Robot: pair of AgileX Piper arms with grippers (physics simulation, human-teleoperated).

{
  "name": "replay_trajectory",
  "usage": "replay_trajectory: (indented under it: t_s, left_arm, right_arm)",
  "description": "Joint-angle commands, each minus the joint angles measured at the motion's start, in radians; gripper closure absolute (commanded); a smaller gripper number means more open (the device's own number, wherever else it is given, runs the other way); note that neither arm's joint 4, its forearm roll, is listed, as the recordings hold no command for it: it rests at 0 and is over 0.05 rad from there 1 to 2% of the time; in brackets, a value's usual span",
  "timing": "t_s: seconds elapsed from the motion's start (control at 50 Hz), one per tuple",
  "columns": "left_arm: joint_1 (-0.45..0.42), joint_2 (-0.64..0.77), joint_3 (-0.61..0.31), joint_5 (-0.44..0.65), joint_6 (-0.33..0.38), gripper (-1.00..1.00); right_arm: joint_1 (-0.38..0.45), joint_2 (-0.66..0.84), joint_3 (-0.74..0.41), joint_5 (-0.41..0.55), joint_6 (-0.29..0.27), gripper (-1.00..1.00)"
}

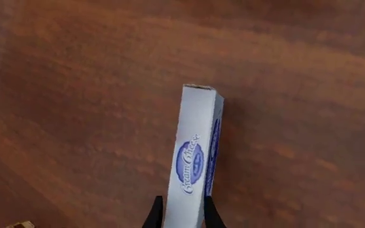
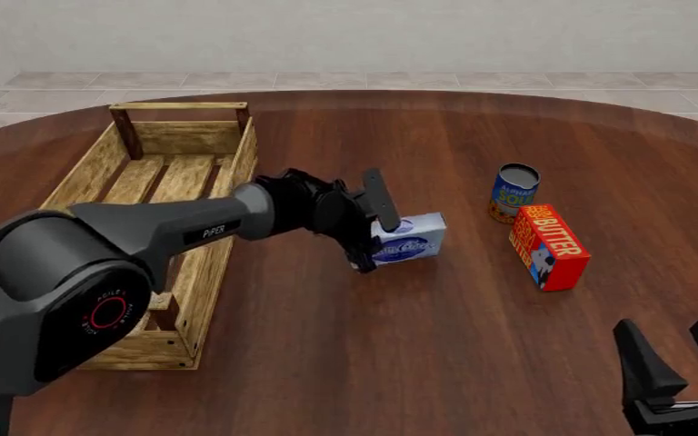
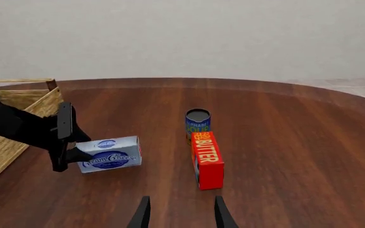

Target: Pick up the cream cheese and put it in the tray.

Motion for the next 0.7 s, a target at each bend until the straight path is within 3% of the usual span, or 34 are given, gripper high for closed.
replay_trajectory:
  t_s: [0.02, 0.18, 0.28, 0.34, 0.4, 0.46, 0.5, 0.56, 0.7]
  left_arm:
    - [0.013, -0.024, 0.015, -0.003, 0.022, 1.00]
    - [0.016, -0.090, 0.056, -0.029, 0.010, 1.00]
    - [-0.007, -0.169, 0.154, -0.060, 0.007, 1.00]
    - [0.030, -0.205, 0.199, -0.116, 0.065, 1.00]
    - [0.036, -0.227, 0.184, -0.104, 0.025, 1.00]
    - [0.020, -0.276, 0.225, -0.112, -0.004, 1.00]
    - [0.058, -0.281, 0.217, -0.110, -0.026, 1.00]
    - [0.035, -0.346, 0.287, -0.150, -0.020, 1.00]
    - [0.052, -0.399, 0.315, -0.168, -0.071, 1.00]
  right_arm:
    - [0.000, -0.005, 0.000, 0.004, 0.000, -1.00]
    - [-0.004, 0.000, 0.000, 0.000, 0.007, -1.00]
    - [-0.006, -0.006, 0.000, 0.007, 0.014, -1.00]
    - [-0.006, -0.013, 0.000, 0.012, 0.012, -1.00]
    - [-0.006, -0.016, 0.000, 0.015, 0.011, -1.00]
    - [-0.007, -0.015, 0.000, 0.015, 0.010, -1.00]
    - [-0.007, -0.017, 0.000, 0.018, 0.008, -1.00]
    - [-0.006, -0.028, 0.000, 0.028, 0.005, -1.00]
    - [-0.008, -0.034, -0.001, 0.033, 0.003, -1.00]
